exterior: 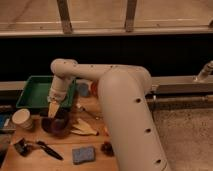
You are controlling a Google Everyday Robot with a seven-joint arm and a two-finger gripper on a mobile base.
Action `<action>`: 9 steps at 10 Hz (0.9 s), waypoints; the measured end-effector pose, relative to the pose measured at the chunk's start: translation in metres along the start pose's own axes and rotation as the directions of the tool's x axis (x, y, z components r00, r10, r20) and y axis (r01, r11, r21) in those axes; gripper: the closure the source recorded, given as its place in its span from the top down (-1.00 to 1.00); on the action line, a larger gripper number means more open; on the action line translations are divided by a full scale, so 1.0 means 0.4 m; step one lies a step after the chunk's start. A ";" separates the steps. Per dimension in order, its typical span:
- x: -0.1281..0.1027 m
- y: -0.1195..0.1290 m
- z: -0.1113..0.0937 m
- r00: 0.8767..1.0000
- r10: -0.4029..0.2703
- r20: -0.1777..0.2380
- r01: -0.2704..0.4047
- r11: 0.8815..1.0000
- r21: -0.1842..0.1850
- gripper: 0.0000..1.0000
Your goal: Place eraser in purple bowl
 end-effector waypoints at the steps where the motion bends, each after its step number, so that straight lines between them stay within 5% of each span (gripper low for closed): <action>1: 0.005 -0.003 -0.005 1.000 0.003 0.010 -0.003 1.000 0.004 -0.23; 9: -0.001 0.000 -0.004 1.000 -0.001 0.010 0.001 1.000 0.003 -0.20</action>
